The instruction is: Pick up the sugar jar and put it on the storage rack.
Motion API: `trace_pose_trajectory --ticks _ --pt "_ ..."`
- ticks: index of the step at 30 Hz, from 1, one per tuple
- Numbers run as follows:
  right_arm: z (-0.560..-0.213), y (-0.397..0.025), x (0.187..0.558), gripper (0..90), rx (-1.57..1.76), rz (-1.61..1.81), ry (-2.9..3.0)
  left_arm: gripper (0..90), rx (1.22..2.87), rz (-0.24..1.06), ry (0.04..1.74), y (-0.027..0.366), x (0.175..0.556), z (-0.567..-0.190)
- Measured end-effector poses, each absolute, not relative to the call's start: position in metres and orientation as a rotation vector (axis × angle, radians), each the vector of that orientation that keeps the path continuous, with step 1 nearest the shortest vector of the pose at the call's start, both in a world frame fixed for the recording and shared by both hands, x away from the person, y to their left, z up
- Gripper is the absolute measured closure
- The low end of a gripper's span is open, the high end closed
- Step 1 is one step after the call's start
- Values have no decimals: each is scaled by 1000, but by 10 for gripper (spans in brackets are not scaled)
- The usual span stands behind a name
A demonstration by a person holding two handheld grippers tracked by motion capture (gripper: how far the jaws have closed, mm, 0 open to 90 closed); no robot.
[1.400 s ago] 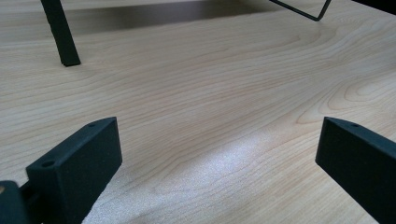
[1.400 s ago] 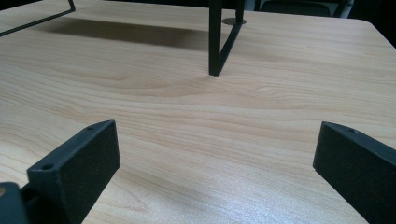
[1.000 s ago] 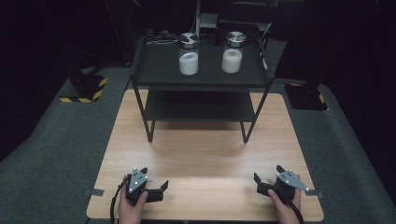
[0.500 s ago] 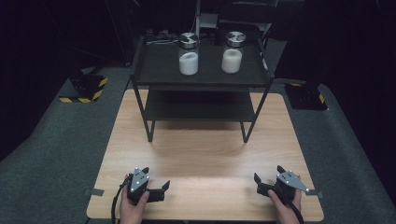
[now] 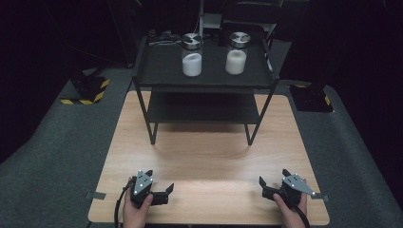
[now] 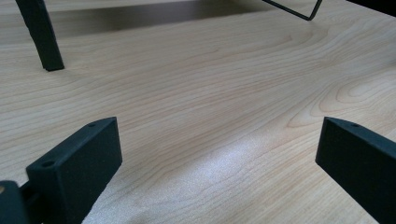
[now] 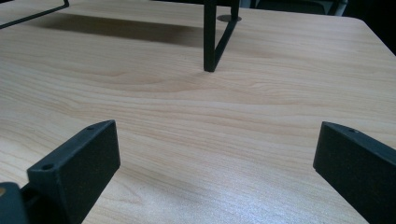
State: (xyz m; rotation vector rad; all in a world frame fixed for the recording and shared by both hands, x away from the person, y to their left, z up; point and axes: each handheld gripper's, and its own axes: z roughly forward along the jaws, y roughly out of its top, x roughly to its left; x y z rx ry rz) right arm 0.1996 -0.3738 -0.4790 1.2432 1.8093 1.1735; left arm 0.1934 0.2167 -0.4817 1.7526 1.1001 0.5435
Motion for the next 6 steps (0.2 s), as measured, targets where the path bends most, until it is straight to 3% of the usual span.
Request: trace_pose_trajectory --ticks 6 --pt "-478 -371 201 2 1235 1151 1824 8 1752 559 1084 216 190 -483"
